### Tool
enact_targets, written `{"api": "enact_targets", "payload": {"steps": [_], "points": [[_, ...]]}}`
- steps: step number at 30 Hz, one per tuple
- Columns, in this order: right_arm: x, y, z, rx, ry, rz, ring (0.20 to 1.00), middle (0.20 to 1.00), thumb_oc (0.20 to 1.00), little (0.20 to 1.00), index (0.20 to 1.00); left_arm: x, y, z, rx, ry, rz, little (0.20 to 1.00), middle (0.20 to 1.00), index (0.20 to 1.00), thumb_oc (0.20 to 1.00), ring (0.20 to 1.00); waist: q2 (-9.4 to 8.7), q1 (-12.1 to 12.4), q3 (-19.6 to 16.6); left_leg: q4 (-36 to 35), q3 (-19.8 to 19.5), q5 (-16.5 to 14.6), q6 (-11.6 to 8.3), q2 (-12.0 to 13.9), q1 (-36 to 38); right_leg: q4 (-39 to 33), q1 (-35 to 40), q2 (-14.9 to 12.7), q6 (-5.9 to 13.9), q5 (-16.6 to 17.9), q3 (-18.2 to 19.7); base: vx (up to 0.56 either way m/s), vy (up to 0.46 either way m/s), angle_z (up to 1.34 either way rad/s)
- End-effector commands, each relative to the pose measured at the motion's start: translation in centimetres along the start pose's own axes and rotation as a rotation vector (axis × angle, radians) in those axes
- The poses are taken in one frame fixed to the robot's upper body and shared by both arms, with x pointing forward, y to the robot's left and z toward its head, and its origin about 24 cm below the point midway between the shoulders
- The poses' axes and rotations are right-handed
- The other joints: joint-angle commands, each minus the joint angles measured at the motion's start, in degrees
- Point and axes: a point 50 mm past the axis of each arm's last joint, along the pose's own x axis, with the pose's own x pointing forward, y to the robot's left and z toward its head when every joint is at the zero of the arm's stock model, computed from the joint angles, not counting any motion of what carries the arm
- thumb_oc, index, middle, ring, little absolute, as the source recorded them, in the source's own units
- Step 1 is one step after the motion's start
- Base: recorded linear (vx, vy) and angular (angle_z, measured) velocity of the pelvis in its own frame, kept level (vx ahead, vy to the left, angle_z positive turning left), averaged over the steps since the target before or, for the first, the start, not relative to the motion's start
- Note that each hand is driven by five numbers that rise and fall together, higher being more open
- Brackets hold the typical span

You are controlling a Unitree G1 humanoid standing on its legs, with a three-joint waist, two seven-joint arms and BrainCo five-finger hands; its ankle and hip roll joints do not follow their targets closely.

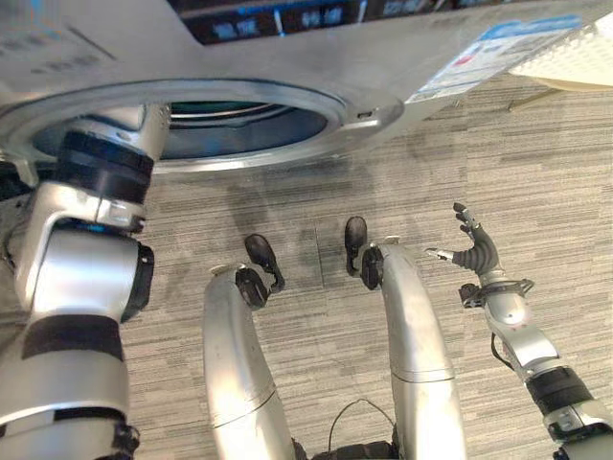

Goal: Grab the laundry basket,head to the washer,open it,put in the laundry and shut it.

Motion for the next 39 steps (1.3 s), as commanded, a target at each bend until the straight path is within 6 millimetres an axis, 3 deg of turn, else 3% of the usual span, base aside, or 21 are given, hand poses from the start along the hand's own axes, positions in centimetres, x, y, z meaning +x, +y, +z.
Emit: {"api": "enact_targets", "payload": {"steps": [1, 5, 9, 11, 20, 23, 25, 28, 29, 30, 31, 32, 33, 34, 36, 37, 38, 39], "points": [[-1.9, 0.8, -0.7, 0.052, -0.006, 0.034, 1.000, 1.000, 1.000, 1.000, 1.000, -0.3, 1.6, -1.7, 0.217, -0.003, -0.032, 1.000, 1.000, 1.000, 1.000, 1.000, 1.49, -1.8, -8.4, 2.2, -3.4, -3.8, 2.02, 0.9, -2.6, -7.4, 0.2, -0.5, 5.81, 1.4, 2.9, 0.00, 0.000, 0.00], [-2.1, -0.2, -0.8, 0.012, -0.017, 0.045, 1.000, 1.000, 1.000, 1.000, 1.000, -0.9, 1.9, -3.9, 0.751, -0.009, -0.218, 1.000, 1.000, 1.000, 1.000, 1.000, 1.88, -1.3, -9.0, 3.4, -3.8, -3.7, 2.03, 0.5, -3.5, -5.9, -0.7, -0.6, 5.64, 1.2, 2.4, 0.01, 0.001, 0.03], [-2.0, -1.3, -0.8, -0.022, -0.017, 0.052, 1.000, 1.000, 1.000, 1.000, 1.000, -1.2, 1.5, -6.0, 1.154, 0.029, -0.426, 1.000, 1.000, 1.000, 1.000, 1.000, 1.76, -1.0, -9.7, 3.6, -4.3, -3.7, 1.76, 0.2, -3.7, -5.4, -0.7, -0.7, 5.71, 1.1, 2.1, -0.01, 0.002, 0.04], [-2.0, -1.7, -0.8, -0.019, -0.014, 0.062, 1.000, 1.000, 1.000, 1.000, 1.000, -1.2, 1.2, -6.1, 1.216, 0.033, -0.493, 1.000, 1.000, 1.000, 1.000, 1.000, 1.56, -0.7, -10.1, 3.2, -4.4, -3.5, 1.52, -0.2, -3.8, -5.8, -0.5, -0.9, 5.75, 1.2, 1.9, -0.01, -0.005, 0.06], [-2.2, -1.5, -1.0, -0.030, -0.002, 0.097, 1.000, 1.000, 1.000, 1.000, 1.000, -1.5, 0.9, -5.4, 1.107, -0.002, -0.513, 1.000, 1.000, 1.000, 1.000, 1.000, 1.59, 0.3, -12.0, 0.0, -4.8, -2.0, 0.63, -0.9, -2.7, -8.1, 1.1, -1.3, 5.81, 2.0, 1.3, -0.03, 0.003, 0.09], [-2.3, -1.1, -1.3, -0.037, 0.011, 0.099, 1.000, 1.000, 1.000, 1.000, 1.000, -3.0, 1.6, -6.8, 1.023, 0.033, -0.499, 1.000, 1.000, 1.000, 1.000, 1.000, 1.69, 0.8, -12.9, -2.8, -4.6, -1.1, 0.20, -1.0, -0.7, -10.2, 3.0, -1.5, 6.04, 2.3, 1.0, -0.02, 0.004, 0.05], [-2.5, -0.8, -2.0, -0.035, 0.040, 0.083, 1.000, 1.000, 1.000, 1.000, 1.000, -5.3, 2.0, -8.6, 0.896, 0.094, -0.490, 1.000, 1.000, 1.000, 1.000, 1.000, 1.72, 1.4, -13.3, -5.4, -4.2, -0.3, -0.11, -1.0, 1.7, -12.2, 5.3, -1.8, 6.14, 2.7, 0.6, -0.04, 0.017, 0.05], [-3.4, 0.1, -3.6, -0.046, 0.115, 0.082, 1.000, 1.000, 1.000, 1.000, 1.000, -11.1, 2.4, -12.5, 0.681, 0.256, -0.510, 1.000, 1.000, 1.000, 1.000, 1.000, 1.53, 2.3, -14.0, -11.1, -2.9, 1.0, -0.89, -1.4, 7.9, -17.0, 10.9, -2.1, 6.19, 3.3, 0.1, -0.04, 0.018, 0.03], [-3.8, 0.3, -4.3, -0.053, 0.155, 0.081, 1.000, 1.000, 1.000, 1.000, 1.000, -13.8, 2.4, -13.8, 0.568, 0.335, -0.512, 1.000, 1.000, 1.000, 1.000, 1.000, 1.37, 2.7, -14.1, -13.5, -2.2, 1.5, -1.26, -1.6, 10.9, -19.0, 13.3, -2.4, 6.28, 3.6, -0.2, -0.05, 0.035, 0.16], [-4.9, 0.7, -6.1, -0.072, 0.248, 0.070, 1.000, 1.000, 1.000, 1.000, 1.000, -20.8, 2.5, -16.6, 0.370, 0.534, -0.490, 1.000, 1.000, 1.000, 1.000, 1.000, 1.05, 3.7, -14.0, -20.4, -0.5, 2.9, -1.78, -2.0, 19.1, -24.4, 20.6, -3.1, 6.65, 4.5, -0.4, -0.03, 0.029, 0.13], [-4.9, 0.8, -6.2, -0.074, 0.250, 0.072, 1.000, 1.000, 1.000, 1.000, 1.000, -21.0, 2.6, -16.6, 0.369, 0.537, -0.489, 1.000, 1.000, 1.000, 1.000, 1.000, 1.03, 3.5, -13.9, -20.8, -0.4, 3.0, -1.77, -2.0, 19.7, -24.7, 21.2, -3.2, 6.66, 4.6, -0.4, 0.01, 0.053, 0.16], [-5.6, 0.7, -7.3, -0.084, 0.311, 0.065, 1.000, 1.000, 1.000, 1.000, 1.000, -25.1, 2.8, -17.7, 0.287, 0.656, -0.468, 1.000, 1.000, 1.000, 1.000, 1.000, 0.86, 4.1, -14.2, -25.4, 0.4, 3.9, -1.93, -2.6, 25.3, -28.5, 26.2, -3.6, 7.05, 5.3, -0.9, 0.02, 0.021, 0.16], [-5.7, 0.8, -7.3, -0.086, 0.312, 0.067, 1.000, 1.000, 1.000, 1.000, 1.000, -25.2, 2.8, -17.7, 0.286, 0.659, -0.467, 1.000, 1.000, 1.000, 1.000, 1.000, 0.79, 4.0, -13.8, -26.0, 0.5, 4.2, -1.93, -2.7, 26.2, -28.9, 27.0, -3.6, 7.07, 5.4, -0.8, 0.08, 0.040, 0.27], [-6.4, 0.8, -8.2, -0.084, 0.360, 0.059, 1.000, 1.000, 1.000, 1.000, 1.000, -28.8, 3.3, -18.3, 0.244, 0.762, -0.459, 1.000, 1.000, 1.000, 1.000, 1.000, 0.57, 4.6, -13.9, -29.9, 1.0, 4.6, -1.98, -3.4, 31.6, -32.3, 32.1, -3.8, 7.37, 5.9, -1.4, 0.08, 0.019, 0.25], [-7.3, 1.1, -9.2, -0.078, 0.416, 0.065, 1.000, 1.000, 1.000, 1.000, 1.000, -32.6, 4.2, -18.8, 0.195, 0.889, -0.430, 1.000, 1.000, 1.000, 1.000, 1.000, 0.26, 5.2, -13.4, -34.5, 1.5, 5.6, -2.11, -4.2, 38.3, -36.3, 38.4, -3.9, 7.83, 6.9, -1.8, 0.08, 0.010, 0.13], [-7.3, 1.1, -9.3, -0.078, 0.416, 0.066, 1.000, 1.000, 1.000, 1.000, 1.000, -32.6, 4.2, -18.8, 0.195, 0.890, -0.430, 1.000, 1.000, 1.000, 1.000, 1.000, 0.22, 5.2, -13.1, -34.8, 1.5, 5.8, -2.11, -4.3, 38.8, -36.6, 38.9, -3.8, 7.84, 7.0, -1.9, 0.10, 0.019, 0.13], [-8.1, 1.3, -10.0, -0.080, 0.459, 0.072, 1.000, 1.000, 1.000, 1.000, 1.000, -36.3, 5.1, -19.2, 0.189, 1.013, -0.428, 1.000, 1.000, 1.000, 1.000, 1.000, -0.02, 5.8, -12.9, -39.6, 2.0, 6.6, -2.14, -5.1, 45.1, -40.7, 44.9, -3.9, 8.44, 7.9, -2.5, 0.07, 0.020, 0.11], [-8.1, 1.3, -10.0, -0.080, 0.459, 0.073, 1.000, 1.000, 1.000, 1.000, 1.000, -36.3, 5.1, -19.2, 0.189, 1.013, -0.428, 1.000, 1.000, 1.000, 1.000, 1.000, -0.07, 5.8, -12.6, -40.0, 2.0, 6.8, -2.14, -5.2, 45.7, -41.0, 45.5, -3.9, 8.46, 8.0, -2.5, 0.12, 0.030, 0.03]]}}
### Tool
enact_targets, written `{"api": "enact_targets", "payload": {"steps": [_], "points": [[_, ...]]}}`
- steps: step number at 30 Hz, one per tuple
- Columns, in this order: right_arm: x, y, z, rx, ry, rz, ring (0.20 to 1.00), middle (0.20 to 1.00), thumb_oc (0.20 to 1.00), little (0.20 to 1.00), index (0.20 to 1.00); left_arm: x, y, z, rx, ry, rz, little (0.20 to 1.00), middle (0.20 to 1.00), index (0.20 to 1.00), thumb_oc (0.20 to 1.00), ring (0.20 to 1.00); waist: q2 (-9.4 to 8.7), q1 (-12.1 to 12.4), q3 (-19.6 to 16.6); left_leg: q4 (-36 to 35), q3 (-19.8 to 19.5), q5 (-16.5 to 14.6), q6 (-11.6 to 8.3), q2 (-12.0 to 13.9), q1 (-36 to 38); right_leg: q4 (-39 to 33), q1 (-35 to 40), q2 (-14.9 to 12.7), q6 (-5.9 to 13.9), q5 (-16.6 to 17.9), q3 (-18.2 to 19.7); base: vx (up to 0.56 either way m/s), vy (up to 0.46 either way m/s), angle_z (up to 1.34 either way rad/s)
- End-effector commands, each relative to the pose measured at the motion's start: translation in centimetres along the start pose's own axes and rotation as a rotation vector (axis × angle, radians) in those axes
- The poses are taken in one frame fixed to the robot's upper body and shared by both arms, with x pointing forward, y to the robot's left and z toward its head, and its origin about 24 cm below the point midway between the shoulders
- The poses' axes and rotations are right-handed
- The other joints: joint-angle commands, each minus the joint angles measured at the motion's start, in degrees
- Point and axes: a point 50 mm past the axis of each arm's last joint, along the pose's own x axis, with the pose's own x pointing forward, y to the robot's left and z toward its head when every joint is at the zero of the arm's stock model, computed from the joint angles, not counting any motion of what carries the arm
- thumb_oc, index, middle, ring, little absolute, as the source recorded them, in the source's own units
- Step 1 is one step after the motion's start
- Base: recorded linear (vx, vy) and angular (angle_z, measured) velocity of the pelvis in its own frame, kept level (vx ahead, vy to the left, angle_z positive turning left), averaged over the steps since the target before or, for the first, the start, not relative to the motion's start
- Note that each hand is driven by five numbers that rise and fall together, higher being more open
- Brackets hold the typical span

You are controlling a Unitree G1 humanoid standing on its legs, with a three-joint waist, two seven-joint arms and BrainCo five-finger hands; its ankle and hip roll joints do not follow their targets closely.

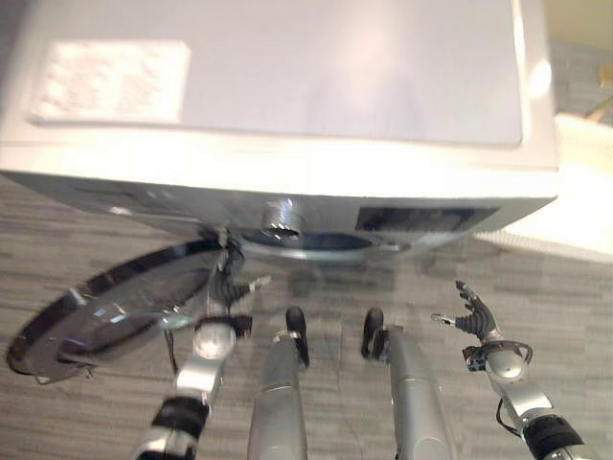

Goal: Grab the laundry basket,head to the washer,open it,put in the laundry and shut it.

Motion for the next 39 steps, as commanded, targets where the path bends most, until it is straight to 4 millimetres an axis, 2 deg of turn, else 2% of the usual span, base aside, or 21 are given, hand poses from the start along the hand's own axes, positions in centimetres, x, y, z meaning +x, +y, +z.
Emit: {"api": "enact_targets", "payload": {"steps": [1, 2, 3, 4, 5, 7, 9, 12, 16, 17, 18, 20, 22, 24, 26, 27, 28, 31, 34, 37, 39], "points": [[-0.3, -0.6, -0.4, -0.049, 0.001, -0.003, 1.000, 1.000, 1.000, 1.000, 1.000, 1.5, 0.2, 1.9, 0.003, -0.069, -0.033, 1.000, 1.000, 1.000, 1.000, 1.000, -0.10, -1.1, -0.8, -0.6, -0.9, -2.1, 0.32, 1.1, 2.5, -10.4, 3.9, -0.7, 5.90, 6.1, 1.6, 0.08, 0.036, -0.02], [-0.5, -0.3, -1.3, -0.053, 0.041, 0.011, 1.000, 1.000, 1.000, 1.000, 1.000, 0.2, 0.3, -1.0, -0.016, 0.034, -0.035, 1.000, 1.000, 1.000, 1.000, 1.000, -0.37, -0.8, -0.8, -5.9, -0.1, 0.6, 0.56, 0.0, 8.2, -15.7, 9.7, -0.9, 6.07, 9.0, 0.8, 0.14, 0.053, 0.03], [-0.7, -0.1, -1.7, -0.053, 0.055, 0.018, 1.000, 1.000, 1.000, 1.000, 1.000, -0.5, 0.2, -2.2, -0.019, 0.078, -0.038, 1.000, 1.000, 1.000, 1.000, 1.000, -0.46, -0.6, -1.1, -8.1, 0.2, 1.3, 0.58, -0.2, 11.1, -17.9, 12.9, -1.0, 6.40, 9.7, 0.5, 0.09, 0.044, 0.06], [-0.7, -0.1, -1.7, -0.053, 0.055, 0.018, 1.000, 1.000, 1.000, 1.000, 1.000, -0.5, 0.2, -2.2, -0.019, 0.078, -0.038, 1.000, 1.000, 1.000, 1.000, 1.000, -0.49, -0.5, -0.9, -8.3, 0.2, 1.4, 0.58, -0.3, 11.5, -18.1, 13.2, -0.9, 6.41, 9.7, 0.5, 0.17, 0.053, 0.08], [-1.1, 0.3, -2.7, -0.063, 0.098, 0.039, 1.000, 1.000, 1.000, 1.000, 1.000, -1.7, 0.2, -4.2, -0.040, 0.154, -0.037, 1.000, 1.000, 1.000, 1.000, 1.000, -0.45, -0.4, -1.7, -12.2, 0.6, 2.1, 0.60, -0.5, 16.3, -21.8, 17.7, -0.9, 6.86, 10.7, 0.3, 0.11, 0.036, 0.04], [-1.2, 0.4, -3.1, -0.066, 0.113, 0.045, 1.000, 1.000, 1.000, 1.000, 1.000, -2.2, 0.3, -5.1, -0.036, 0.191, -0.039, 1.000, 1.000, 1.000, 1.000, 1.000, -0.61, -0.3, -2.2, -14.2, 0.7, 2.5, 0.59, -0.7, 18.8, -23.7, 20.2, -0.9, 7.07, 11.2, 0.3, 0.21, 0.083, -0.04], [-2.0, 0.8, -5.1, -0.070, 0.208, 0.064, 1.000, 1.000, 1.000, 1.000, 1.000, -4.5, 0.6, -8.3, -0.021, 0.321, -0.035, 1.000, 1.000, 1.000, 1.000, 1.000, -0.83, -0.1, -5.9, -23.3, 1.6, 3.7, 0.58, -2.5, 29.0, -33.0, 29.8, -0.6, 8.48, 13.6, 0.1, 0.34, 0.189, -0.10], [-2.7, 1.1, -6.2, -0.070, 0.257, 0.071, 1.000, 1.000, 1.000, 1.000, 1.000, -5.7, 0.4, -9.6, -0.015, 0.376, -0.030, 1.000, 1.000, 1.000, 1.000, 1.000, -1.24, 0.3, -7.7, -27.9, 2.8, 4.1, 1.02, -4.0, 33.8, -37.8, 33.8, -0.7, 9.63, 15.9, 0.8, 0.13, 0.148, -0.15], [-2.8, 1.6, -6.2, -0.055, 0.262, 0.075, 1.000, 1.000, 1.000, 1.000, 1.000, -5.7, 0.7, -9.7, -0.005, 0.380, -0.011, 1.000, 1.000, 1.000, 1.000, 1.000, -1.65, 0.2, -7.7, -30.8, 4.2, 5.3, 1.29, -4.6, 34.5, -38.6, 32.3, -1.4, 11.35, 19.4, 1.9, -0.11, 0.117, -0.28], [-2.6, 2.2, -5.8, -0.040, 0.250, 0.083, 1.000, 1.000, 1.000, 1.000, 1.000, -4.5, 1.1, -8.7, 0.022, 0.338, -0.001, 1.000, 1.000, 1.000, 1.000, 1.000, -1.42, -0.2, -6.6, -31.0, 3.8, 7.1, 1.68, -3.9, 32.0, -34.6, 29.3, -0.2, 12.31, 19.0, 5.3, -0.45, 0.059, -0.48], [-2.6, 2.5, -5.8, -0.042, 0.253, 0.094, 1.000, 1.000, 1.000, 1.000, 1.000, -3.6, 1.6, -7.7, 0.040, 0.301, 0.010, 1.000, 1.000, 1.000, 1.000, 1.000, -0.56, 0.0, -5.6, -30.3, 3.4, 8.7, 2.17, -3.0, 29.4, -27.9, 27.9, 2.2, 11.39, 14.5, 8.1, -0.54, 0.054, -0.30], [-2.9, 2.8, -6.3, -0.047, 0.272, 0.108, 1.000, 1.000, 1.000, 1.000, 1.000, -3.3, 1.9, -7.5, 0.055, 0.297, 0.014, 1.000, 1.000, 1.000, 1.000, 1.000, 0.22, 1.0, -6.0, -31.4, 3.2, 10.3, 2.19, -2.3, 27.9, -22.9, 29.7, 3.0, 9.75, 10.4, 7.2, -0.27, -0.005, 0.17], [-3.0, 2.8, -6.6, -0.045, 0.285, 0.112, 1.000, 1.000, 1.000, 1.000, 1.000, -3.3, 2.1, -7.5, 0.062, 0.296, 0.016, 1.000, 1.000, 1.000, 1.000, 1.000, -0.01, 2.1, -6.9, -32.0, 2.7, 11.8, 2.00, -2.8, 26.9, -21.7, 33.3, 3.8, 9.43, 8.7, 7.0, -0.16, -0.093, 0.24], [-3.1, 2.7, -6.7, -0.046, 0.290, 0.106, 1.000, 1.000, 1.000, 1.000, 1.000, -3.6, 2.3, -7.7, 0.071, 0.307, 0.022, 1.000, 1.000, 1.000, 1.000, 1.000, -0.22, 3.1, -7.3, -32.0, 2.9, 12.5, 1.76, -2.8, 25.4, -23.8, 35.7, 4.1, 9.10, 7.8, 6.6, -0.20, -0.138, 0.17], [-3.0, 2.7, -6.6, -0.031, 0.285, 0.096, 1.000, 1.000, 1.000, 1.000, 1.000, -3.5, 2.2, -7.1, 0.061, 0.273, 0.023, 1.000, 1.000, 1.000, 1.000, 1.000, -1.03, 5.2, -7.4, -31.7, 2.2, 16.5, 0.24, -2.5, 21.6, -30.9, 38.2, 5.4, 7.08, 5.1, 6.4, -0.30, -0.252, -0.01], [-3.0, 2.3, -6.6, -0.029, 0.283, 0.080, 1.000, 1.000, 1.000, 1.000, 1.000, -3.6, 1.8, -7.4, 0.049, 0.284, 0.023, 1.000, 1.000, 1.000, 1.000, 1.000, -0.21, 5.6, -7.3, -33.0, 1.2, 19.9, -1.58, -1.9, 19.2, -34.9, 38.2, 7.7, 5.42, 4.4, 6.9, -0.34, -0.247, -0.06], [-3.0, 1.9, -6.7, -0.040, 0.284, 0.069, 1.000, 1.000, 1.000, 1.000, 1.000, -3.5, 1.4, -7.2, 0.033, 0.275, 0.021, 1.000, 1.000, 1.000, 1.000, 1.000, 0.42, 5.9, -6.3, -33.3, 0.9, 21.1, -2.67, -1.7, 18.3, -35.0, 37.6, 8.3, 5.05, 4.9, 6.4, -0.27, -0.177, 0.26], [-2.8, 1.0, -6.7, -0.057, 0.281, 0.042, 1.000, 1.000, 1.000, 1.000, 1.000, -3.2, 0.7, -6.7, 0.012, 0.253, 0.005, 1.000, 1.000, 1.000, 1.000, 1.000, 0.66, 5.5, -5.0, -31.1, 0.2, 19.0, -2.60, -2.5, 17.0, -35.1, 36.1, 8.0, 4.84, 5.9, 4.8, -0.31, -0.068, 0.68], [-3.2, 0.5, -7.1, -0.045, 0.296, 0.026, 1.000, 1.000, 1.000, 1.000, 1.000, -3.2, 0.5, -6.2, 0.029, 0.223, -0.026, 1.000, 1.000, 1.000, 1.000, 1.000, -0.68, 3.7, -5.0, -23.4, 0.8, 12.8, -0.88, -3.7, 18.4, -37.0, 34.8, 5.6, 5.36, 8.7, 1.8, -0.22, -0.020, 0.50], [-3.5, 0.6, -7.6, -0.048, 0.311, 0.037, 1.000, 1.000, 1.000, 1.000, 1.000, -3.4, 0.5, -6.3, 0.027, 0.221, -0.029, 1.000, 1.000, 1.000, 1.000, 1.000, -1.60, 2.5, -5.7, -20.3, -0.3, 6.5, -0.31, -4.3, 22.6, -38.6, 34.4, 4.1, 5.48, 10.2, 1.0, -0.10, 0.048, 0.52], [-3.6, 0.6, -7.9, -0.053, 0.329, 0.041, 1.000, 1.000, 1.000, 1.000, 1.000, -3.4, 0.5, -5.9, 0.042, 0.200, -0.022, 1.000, 1.000, 1.000, 1.000, 1.000, -0.97, 2.1, -7.1, -24.4, -2.2, 6.0, -0.01, -4.8, 26.9, -39.4, 34.4, 4.5, 5.97, 10.9, 0.3, 0.01, 0.151, 0.32]]}}
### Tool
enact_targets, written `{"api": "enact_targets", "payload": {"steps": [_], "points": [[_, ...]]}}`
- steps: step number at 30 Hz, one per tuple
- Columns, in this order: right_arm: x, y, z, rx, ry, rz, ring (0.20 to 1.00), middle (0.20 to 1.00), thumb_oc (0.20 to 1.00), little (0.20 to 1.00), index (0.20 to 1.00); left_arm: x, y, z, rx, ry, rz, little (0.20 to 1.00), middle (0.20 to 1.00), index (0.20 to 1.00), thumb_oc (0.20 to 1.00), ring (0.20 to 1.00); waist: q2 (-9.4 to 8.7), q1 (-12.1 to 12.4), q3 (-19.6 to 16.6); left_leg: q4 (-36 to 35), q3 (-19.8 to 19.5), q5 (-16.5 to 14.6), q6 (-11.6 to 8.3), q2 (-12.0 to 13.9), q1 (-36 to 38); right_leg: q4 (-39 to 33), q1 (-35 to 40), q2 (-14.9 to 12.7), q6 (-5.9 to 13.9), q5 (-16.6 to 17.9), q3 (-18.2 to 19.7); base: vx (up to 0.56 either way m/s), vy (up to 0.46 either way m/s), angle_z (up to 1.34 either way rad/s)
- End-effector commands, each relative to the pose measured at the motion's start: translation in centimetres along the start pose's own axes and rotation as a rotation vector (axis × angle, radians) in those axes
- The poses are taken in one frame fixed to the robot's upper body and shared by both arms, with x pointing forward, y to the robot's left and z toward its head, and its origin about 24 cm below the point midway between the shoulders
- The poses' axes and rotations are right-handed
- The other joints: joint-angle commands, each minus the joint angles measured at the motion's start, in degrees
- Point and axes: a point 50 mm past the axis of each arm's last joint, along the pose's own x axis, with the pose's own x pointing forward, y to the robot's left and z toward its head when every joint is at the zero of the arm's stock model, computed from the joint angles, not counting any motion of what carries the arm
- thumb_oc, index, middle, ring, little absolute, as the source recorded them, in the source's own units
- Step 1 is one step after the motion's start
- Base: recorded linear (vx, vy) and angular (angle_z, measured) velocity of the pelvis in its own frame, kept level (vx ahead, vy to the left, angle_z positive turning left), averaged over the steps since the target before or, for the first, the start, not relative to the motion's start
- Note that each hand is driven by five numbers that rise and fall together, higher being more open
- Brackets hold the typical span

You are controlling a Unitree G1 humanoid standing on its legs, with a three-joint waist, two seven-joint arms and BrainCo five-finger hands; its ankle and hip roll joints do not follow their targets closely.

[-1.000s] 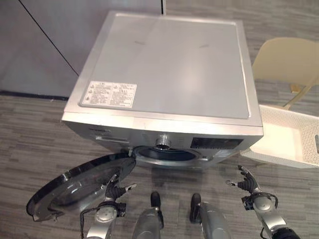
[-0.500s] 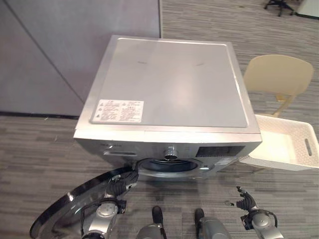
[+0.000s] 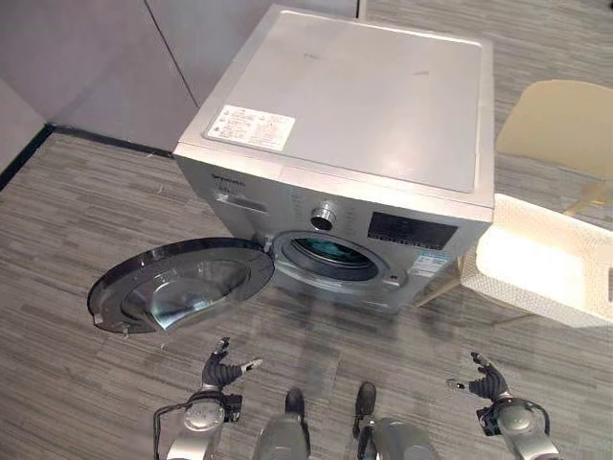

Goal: Grab the laundry basket,head to the washer,open it,put in the laundry and shut it.

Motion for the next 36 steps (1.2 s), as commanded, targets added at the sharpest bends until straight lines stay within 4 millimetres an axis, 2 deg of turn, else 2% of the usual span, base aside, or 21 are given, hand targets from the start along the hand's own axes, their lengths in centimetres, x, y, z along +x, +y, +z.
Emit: {"api": "enact_targets", "payload": {"steps": [1, 5, 8, 9, 10, 11, 12, 14, 15, 16, 17, 19, 24, 25, 26, 27, 29, 30, 33, 36], "points": [[0.2, -0.7, 0.7, 0.023, -0.042, -0.026, 1.000, 1.000, 1.000, 1.000, 1.000, 0.3, 0.7, 2.7, 0.068, -0.136, 0.022, 1.000, 1.000, 1.000, 1.000, 1.000, 1.00, 0.5, -3.3, -3.5, -1.9, 0.2, 3.15, -1.8, -4.2, -1.1, 1.7, -0.6, 8.77, -3.6, 3.1, 0.02, 0.115, 0.15], [0.0, -0.7, 0.5, 0.028, -0.041, -0.019, 1.000, 1.000, 1.000, 1.000, 1.000, 0.2, 1.5, 4.1, 0.152, -0.199, 0.023, 1.000, 1.000, 1.000, 1.000, 1.000, 1.15, 0.2, -5.0, -8.3, -1.4, 0.8, 3.43, -2.6, -1.3, -2.6, 3.1, -1.0, 9.56, -3.0, 3.0, 0.08, 0.153, 0.21], [-0.1, -0.6, 0.3, 0.020, -0.037, -0.008, 1.000, 1.000, 1.000, 1.000, 1.000, 0.2, 2.9, 7.1, 0.241, -0.320, 0.054, 1.000, 1.000, 1.000, 1.000, 1.000, 1.28, 0.0, -5.7, -10.4, -0.9, 0.8, 3.76, -3.4, 0.8, -2.7, 3.8, -1.7, 10.43, -2.4, 3.5, 0.06, 0.135, 0.05], [-0.1, -0.6, 0.3, 0.020, -0.037, -0.007, 1.000, 1.000, 1.000, 1.000, 1.000, 0.2, 2.9, 7.1, 0.242, -0.320, 0.055, 1.000, 1.000, 1.000, 1.000, 1.000, 1.26, 0.0, -5.7, -10.5, -0.9, 0.8, 3.77, -3.4, 0.9, -2.7, 3.9, -1.7, 10.44, -2.4, 3.5, 0.06, 0.120, -0.02], [-0.1, -0.6, 0.2, 0.014, -0.035, 0.001, 1.000, 1.000, 1.000, 1.000, 1.000, 0.3, 4.0, 9.2, 0.319, -0.391, 0.094, 1.000, 1.000, 1.000, 1.000, 1.000, 1.30, -0.2, -6.0, -11.2, -0.6, 0.7, 3.93, -3.6, 1.6, -2.6, 4.0, -2.0, 10.89, -2.1, 3.8, 0.05, 0.121, -0.02], [-0.2, -0.8, 0.2, 0.009, -0.039, -0.001, 1.000, 1.000, 1.000, 1.000, 1.000, 0.3, 4.7, 10.5, 0.362, -0.429, 0.121, 1.000, 1.000, 1.000, 1.000, 1.000, 1.34, -0.4, -6.1, -11.4, -0.3, 0.7, 3.97, -3.7, 1.9, -2.5, 4.0, -2.1, 11.10, -2.0, 3.9, 0.05, 0.121, 0.01], [-0.2, -0.8, 0.2, 0.009, -0.039, -0.001, 1.000, 1.000, 1.000, 1.000, 1.000, 0.4, 4.8, 10.5, 0.363, -0.429, 0.122, 1.000, 1.000, 1.000, 1.000, 1.000, 1.31, -0.3, -6.0, -11.4, -0.3, 0.7, 3.98, -3.7, 1.9, -2.5, 4.0, -2.2, 11.11, -2.0, 4.0, 0.03, 0.080, -0.01], [-0.2, -1.0, 0.3, -0.004, -0.046, 0.004, 1.000, 1.000, 1.000, 1.000, 1.000, 0.6, 6.5, 13.0, 0.428, -0.489, 0.195, 1.000, 1.000, 1.000, 1.000, 1.000, 1.37, -0.9, -6.2, -11.6, 0.1, 0.5, 4.13, -3.9, 2.2, -2.2, 3.7, -2.5, 11.54, -1.7, 4.3, 0.03, 0.068, -0.14], [-0.2, -1.0, 0.3, -0.003, -0.046, 0.004, 1.000, 1.000, 1.000, 1.000, 1.000, 0.6, 6.5, 13.0, 0.429, -0.490, 0.195, 1.000, 1.000, 1.000, 1.000, 1.000, 1.34, -0.8, -6.1, -11.6, 0.1, 0.5, 4.14, -3.9, 2.2, -2.2, 3.7, -2.5, 11.55, -1.7, 4.3, 0.06, 0.128, -0.22], [-0.3, -1.2, 0.3, -0.021, -0.050, 0.013, 1.000, 1.000, 1.000, 1.000, 1.000, 1.3, 9.3, 16.2, 0.515, -0.515, 0.321, 1.000, 1.000, 1.000, 1.000, 1.000, 1.29, -1.8, -6.2, -11.8, 0.8, 0.4, 4.34, -4.1, 2.2, -1.8, 2.9, -2.9, 12.03, -1.2, 4.9, 0.05, 0.127, -0.17], [-0.3, -1.2, 0.3, -0.029, -0.050, 0.017, 1.000, 1.000, 1.000, 1.000, 1.000, 1.5, 10.5, 17.1, 0.523, -0.510, 0.377, 1.000, 1.000, 1.000, 1.000, 1.000, 1.26, -2.2, -6.0, -11.6, 1.0, 0.4, 4.44, -4.1, 1.9, -1.7, 2.5, -3.0, 12.17, -1.0, 5.2, 0.05, 0.144, -0.09], [-0.3, -1.2, 0.3, -0.029, -0.048, 0.017, 1.000, 1.000, 1.000, 1.000, 1.000, 1.5, 11.1, 17.7, 0.527, -0.514, 0.408, 1.000, 1.000, 1.000, 1.000, 1.000, 1.12, -2.3, -5.9, -11.4, 1.1, 0.4, 4.53, -4.1, 1.5, -1.6, 2.1, -3.1, 12.24, -0.8, 5.4, -0.01, 0.043, -0.14], [-0.3, -0.5, 0.2, -0.053, -0.043, 0.047, 1.000, 1.000, 1.000, 1.000, 1.000, 1.4, 15.2, 22.1, 0.589, -0.512, 0.599, 1.000, 1.000, 1.000, 1.000, 1.000, 0.14, -3.4, -4.1, -9.8, 1.5, 0.4, 4.94, -4.0, -2.3, -0.8, -1.6, -3.3, 12.75, 0.4, 6.4, -0.05, 0.044, -0.10], [-0.2, -0.3, 0.6, -0.068, -0.056, 0.061, 1.000, 1.000, 1.000, 1.000, 1.000, 1.1, 17.0, 23.3, 0.671, -0.477, 0.659, 1.000, 1.000, 1.000, 1.000, 1.000, -0.15, -3.7, -3.5, -9.4, 1.7, 0.7, 5.00, -3.7, -3.9, -0.4, -3.2, -3.2, 12.99, 1.0, 6.8, -0.09, 0.025, -0.12], [-0.1, -0.2, 0.9, -0.072, -0.066, 0.065, 1.000, 1.000, 1.000, 1.000, 1.000, 0.9, 17.8, 24.0, 0.693, -0.465, 0.683, 1.000, 1.000, 1.000, 1.000, 1.000, -0.32, -3.8, -3.2, -9.1, 1.9, 0.7, 5.03, -3.6, -4.5, -0.1, -3.8, -3.2, 13.03, 1.1, 7.0, -0.06, 0.018, -0.20], [-0.1, -0.2, 0.9, -0.070, -0.067, 0.065, 1.000, 1.000, 1.000, 1.000, 1.000, 0.9, 17.7, 24.1, 0.694, -0.467, 0.683, 1.000, 1.000, 1.000, 1.000, 1.000, -0.39, -3.7, -3.2, -9.0, 1.9, 0.7, 5.03, -3.6, -4.6, -0.1, -3.9, -3.2, 13.03, 1.1, 7.0, -0.04, 0.017, -0.23], [0.2, -0.2, 1.8, -0.090, -0.098, 0.077, 1.000, 1.000, 1.000, 1.000, 1.000, 0.5, 19.9, 25.0, 0.753, -0.393, 0.714, 1.000, 1.000, 1.000, 1.000, 1.000, -0.72, -4.2, -2.1, -8.0, 2.3, 0.6, 5.27, -3.4, -6.4, 1.0, -5.9, -3.2, 13.22, 1.8, 7.6, -0.03, 0.042, -0.12], [0.2, -0.2, 1.8, -0.088, -0.098, 0.076, 1.000, 1.000, 1.000, 1.000, 1.000, 0.5, 19.8, 25.1, 0.754, -0.396, 0.714, 1.000, 1.000, 1.000, 1.000, 1.000, -0.80, -4.1, -2.1, -7.9, 2.3, 0.6, 5.27, -3.4, -6.6, 1.0, -6.1, -3.2, 13.22, 1.8, 7.7, -0.02, 0.052, 0.06], [0.4, 0.1, 2.6, -0.110, -0.121, 0.106, 1.000, 1.000, 1.000, 1.000, 1.000, 0.2, 21.7, 24.7, 0.819, -0.284, 0.704, 1.000, 1.000, 1.000, 1.000, 1.000, -1.30, -4.4, -0.5, -6.4, 2.8, 0.2, 5.47, -3.0, -8.0, 2.0, -7.8, -3.1, 13.56, 2.3, 8.0, 0.00, 0.052, -0.11], [0.5, 0.2, 3.1, -0.120, -0.141, 0.120, 1.000, 1.000, 1.000, 1.000, 1.000, 0.3, 21.9, 24.3, 0.813, -0.258, 0.682, 1.000, 1.000, 1.000, 1.000, 1.000, -1.64, -4.5, -0.4, -5.7, 2.9, 0.1, 5.57, -3.0, -9.0, 2.1, -8.7, -3.2, 13.56, 2.7, 8.2, 0.00, 0.048, -0.19]]}}
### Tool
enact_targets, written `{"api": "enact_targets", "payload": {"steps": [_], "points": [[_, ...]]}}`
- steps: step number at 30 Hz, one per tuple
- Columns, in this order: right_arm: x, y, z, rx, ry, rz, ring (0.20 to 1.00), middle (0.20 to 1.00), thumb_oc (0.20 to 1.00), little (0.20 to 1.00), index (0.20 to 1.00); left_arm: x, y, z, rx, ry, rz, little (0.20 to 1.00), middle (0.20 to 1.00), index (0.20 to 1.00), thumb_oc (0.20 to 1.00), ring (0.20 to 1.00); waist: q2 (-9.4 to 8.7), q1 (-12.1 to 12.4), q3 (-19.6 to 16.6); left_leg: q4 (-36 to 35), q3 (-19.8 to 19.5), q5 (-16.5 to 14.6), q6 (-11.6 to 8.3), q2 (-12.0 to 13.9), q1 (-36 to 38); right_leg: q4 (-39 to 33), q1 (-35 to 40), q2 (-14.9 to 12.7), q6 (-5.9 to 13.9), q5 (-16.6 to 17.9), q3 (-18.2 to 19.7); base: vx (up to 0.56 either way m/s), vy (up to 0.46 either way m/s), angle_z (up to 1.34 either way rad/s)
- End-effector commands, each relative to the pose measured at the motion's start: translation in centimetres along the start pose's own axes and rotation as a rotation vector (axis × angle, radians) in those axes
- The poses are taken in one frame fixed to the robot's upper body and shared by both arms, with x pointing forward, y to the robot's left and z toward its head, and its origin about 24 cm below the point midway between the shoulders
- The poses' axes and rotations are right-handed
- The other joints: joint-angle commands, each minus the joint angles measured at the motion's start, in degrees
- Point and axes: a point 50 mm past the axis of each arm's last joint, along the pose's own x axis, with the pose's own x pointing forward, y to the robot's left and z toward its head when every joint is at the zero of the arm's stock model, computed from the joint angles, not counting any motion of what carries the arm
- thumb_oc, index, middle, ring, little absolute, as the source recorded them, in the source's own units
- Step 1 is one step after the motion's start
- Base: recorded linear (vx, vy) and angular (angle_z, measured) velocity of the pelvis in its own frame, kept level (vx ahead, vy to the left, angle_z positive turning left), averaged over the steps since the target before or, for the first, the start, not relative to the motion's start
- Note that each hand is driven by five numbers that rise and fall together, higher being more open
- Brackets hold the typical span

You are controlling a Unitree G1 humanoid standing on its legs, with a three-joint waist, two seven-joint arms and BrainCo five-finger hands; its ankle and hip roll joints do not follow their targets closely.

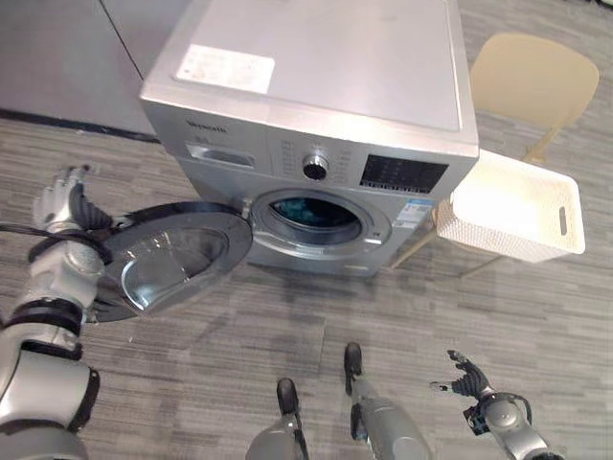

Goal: Grab the laundry basket,head to the washer,open it,put in the laundry and shut it.

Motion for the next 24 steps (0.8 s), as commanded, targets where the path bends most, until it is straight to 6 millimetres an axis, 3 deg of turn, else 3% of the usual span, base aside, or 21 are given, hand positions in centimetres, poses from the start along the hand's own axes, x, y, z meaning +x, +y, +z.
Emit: {"api": "enact_targets", "payload": {"steps": [1, 3, 4, 6, 10, 17, 19, 20, 21, 23, 24], "points": [[0.0, -1.9, 0.9, -0.029, -0.058, -0.026, 1.000, 1.000, 1.000, 1.000, 1.000, 0.0, 0.3, 0.2, -0.011, -0.022, -0.011, 1.000, 1.000, 1.000, 1.000, 1.000, 2.01, 0.8, -0.4, 1.8, -2.5, -1.6, -0.55, 0.7, -2.2, 8.1, 4.3, -1.2, 5.59, -6.9, 1.1, 0.00, 0.031, -0.01], [0.1, -1.8, 0.8, -0.052, -0.049, -0.008, 1.000, 1.000, 1.000, 1.000, 1.000, -0.7, -1.7, -1.1, -0.072, 0.010, -0.102, 1.000, 1.000, 1.000, 1.000, 1.000, 1.85, 1.0, -0.2, 2.6, -2.2, -2.0, -0.47, 0.8, -2.7, 8.2, 4.0, -1.0, 5.70, -6.7, 1.2, 0.00, 0.042, -0.05], [0.1, -1.8, 0.8, -0.052, -0.049, -0.008, 1.000, 1.000, 1.000, 1.000, 1.000, -0.7, -1.7, -1.1, -0.072, 0.010, -0.102, 1.000, 1.000, 1.000, 1.000, 1.000, 1.85, 1.0, -0.2, 2.6, -2.2, -2.0, -0.47, 0.8, -2.7, 8.2, 4.0, -1.0, 5.70, -6.7, 1.2, 0.01, 0.049, -0.16], [0.1, -2.2, 0.8, -0.073, -0.045, -0.003, 1.000, 1.000, 1.000, 1.000, 1.000, -1.9, -4.2, -2.2, -0.070, 0.029, -0.213, 1.000, 1.000, 1.000, 1.000, 1.000, 1.79, 1.4, -0.3, 2.7, -2.0, -2.4, -0.39, 0.8, -2.5, 8.3, 4.1, -0.9, 5.57, -6.8, 1.4, 0.02, 0.044, -0.17], [0.3, -2.7, 1.1, -0.077, -0.053, -0.021, 1.000, 1.000, 1.000, 1.000, 1.000, -2.8, -6.5, -2.3, -0.098, 0.028, -0.265, 1.000, 1.000, 1.000, 1.000, 1.000, 2.00, 1.7, -0.1, 2.8, -2.1, -2.5, -0.36, 0.7, -2.4, 8.3, 4.3, -0.9, 5.28, -7.2, 1.2, 0.00, 0.010, -0.12], [0.2, -3.1, 1.7, -0.069, -0.085, -0.060, 1.000, 1.000, 1.000, 1.000, 1.000, -5.4, -10.7, 0.8, -0.225, -0.105, -0.305, 1.000, 1.000, 1.000, 1.000, 1.000, 2.67, 3.1, 0.4, 2.8, -2.9, -2.5, -0.42, 0.2, -1.8, 8.3, 5.1, -1.0, 4.47, -8.3, 0.1, -0.01, -0.028, 0.08], [0.1, -2.9, 1.7, -0.065, -0.083, -0.067, 1.000, 1.000, 1.000, 1.000, 1.000, -7.0, -12.7, 1.7, -0.356, -0.114, -0.336, 1.000, 1.000, 1.000, 1.000, 1.000, 2.94, 3.6, 0.4, 2.6, -3.2, -2.6, -0.44, 0.1, -1.1, 8.3, 5.8, -1.1, 4.23, -8.7, -0.1, 0.00, -0.068, 0.11], [0.0, -2.9, 1.6, -0.058, -0.079, -0.075, 1.000, 1.000, 1.000, 1.000, 1.000, -8.8, -14.5, 2.9, -0.484, -0.130, -0.381, 1.000, 1.000, 1.000, 1.000, 1.000, 3.25, 4.0, 0.4, 2.4, -3.3, -2.7, -0.39, -0.1, -0.3, 8.3, 6.6, -1.1, 3.99, -9.1, -0.2, 0.00, -0.056, 0.20], [0.0, -2.9, 1.6, -0.059, -0.079, -0.075, 1.000, 1.000, 1.000, 1.000, 1.000, -8.8, -14.5, 2.9, -0.484, -0.129, -0.381, 1.000, 1.000, 1.000, 1.000, 1.000, 3.23, 3.9, 0.2, 2.4, -3.3, -2.5, -0.39, -0.1, -0.5, 8.2, 6.4, -1.1, 3.97, -9.0, -0.2, 0.00, -0.062, 0.16], [-0.1, -2.9, 1.4, -0.058, -0.066, -0.083, 1.000, 1.000, 1.000, 1.000, 1.000, -12.3, -17.4, 4.9, -0.723, -0.141, -0.508, 1.000, 1.000, 1.000, 1.000, 1.000, 3.95, 4.4, 0.1, 1.7, -3.4, -2.5, -0.36, -0.2, 1.2, 7.9, 7.8, -1.0, 3.65, -9.6, -0.3, 0.02, -0.073, 0.06], [-0.1, -2.9, 1.3, -0.060, -0.062, -0.083, 1.000, 1.000, 1.000, 1.000, 1.000, -13.4, -18.0, 5.3, -0.784, -0.146, -0.551, 1.000, 1.000, 1.000, 1.000, 1.000, 4.21, 4.4, -0.3, 1.2, -3.4, -2.3, -0.31, -0.3, 1.4, 7.7, 8.0, -1.0, 3.57, -9.6, -0.3, 0.02, -0.063, 0.02]]}}
